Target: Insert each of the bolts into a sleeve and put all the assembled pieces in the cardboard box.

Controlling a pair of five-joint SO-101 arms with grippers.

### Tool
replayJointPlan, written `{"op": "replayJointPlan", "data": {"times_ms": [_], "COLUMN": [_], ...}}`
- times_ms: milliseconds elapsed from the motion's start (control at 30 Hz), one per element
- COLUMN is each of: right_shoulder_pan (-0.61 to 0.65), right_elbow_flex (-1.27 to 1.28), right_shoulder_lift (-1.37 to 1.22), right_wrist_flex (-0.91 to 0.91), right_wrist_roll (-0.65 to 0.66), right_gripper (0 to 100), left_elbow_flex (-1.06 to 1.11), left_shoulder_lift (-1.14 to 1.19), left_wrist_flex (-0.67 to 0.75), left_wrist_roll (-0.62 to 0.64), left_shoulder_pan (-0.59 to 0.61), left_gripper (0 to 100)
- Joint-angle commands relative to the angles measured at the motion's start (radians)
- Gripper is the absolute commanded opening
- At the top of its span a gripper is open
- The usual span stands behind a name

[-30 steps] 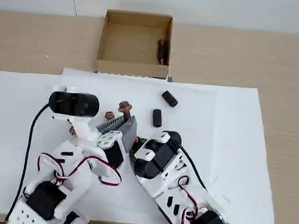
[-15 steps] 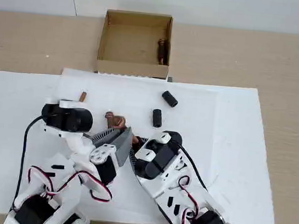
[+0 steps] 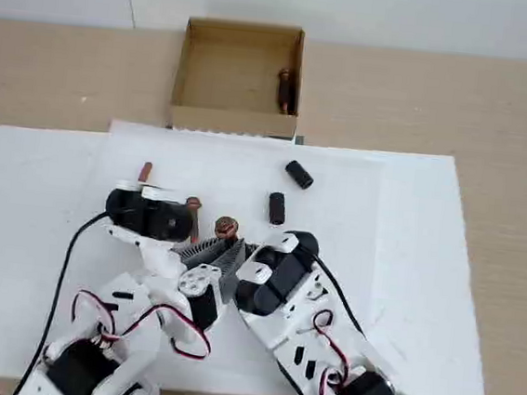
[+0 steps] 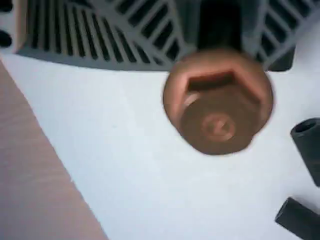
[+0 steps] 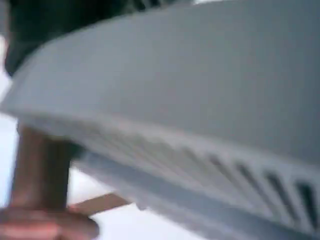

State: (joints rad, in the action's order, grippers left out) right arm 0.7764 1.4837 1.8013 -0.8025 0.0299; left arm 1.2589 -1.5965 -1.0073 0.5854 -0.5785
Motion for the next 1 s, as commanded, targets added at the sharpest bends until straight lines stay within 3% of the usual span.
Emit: {"op": "replayJointPlan", "data": {"times_ms": [0, 200, 400, 967], "right_shoulder_pan": [0.004, 0.004, 0.004, 0.004], "right_elbow_flex": [-0.06, -0.054, -0.054, -0.051], "right_shoulder_lift": [0.012, 0.012, 0.012, 0.012], "right_wrist_flex": [0.028, 0.028, 0.028, 0.021], "right_wrist_roll": [0.008, 0.008, 0.008, 0.006], "right_gripper": [0.4, 0.4, 0.4, 0.4], "left_elbow_flex": [0.004, 0.024, 0.048, -0.11], "left_shoulder_lift": [0.002, 0.0, 0.002, 0.003], "left_wrist_flex": [0.008, 0.008, 0.008, 0.008], "left_wrist_roll": [-0.017, -0.023, -0.078, -0.187], "left_shoulder_pan": [-0.009, -0.005, -0.002, 0.137], "left_gripper": [1, 2, 22, 22]}}
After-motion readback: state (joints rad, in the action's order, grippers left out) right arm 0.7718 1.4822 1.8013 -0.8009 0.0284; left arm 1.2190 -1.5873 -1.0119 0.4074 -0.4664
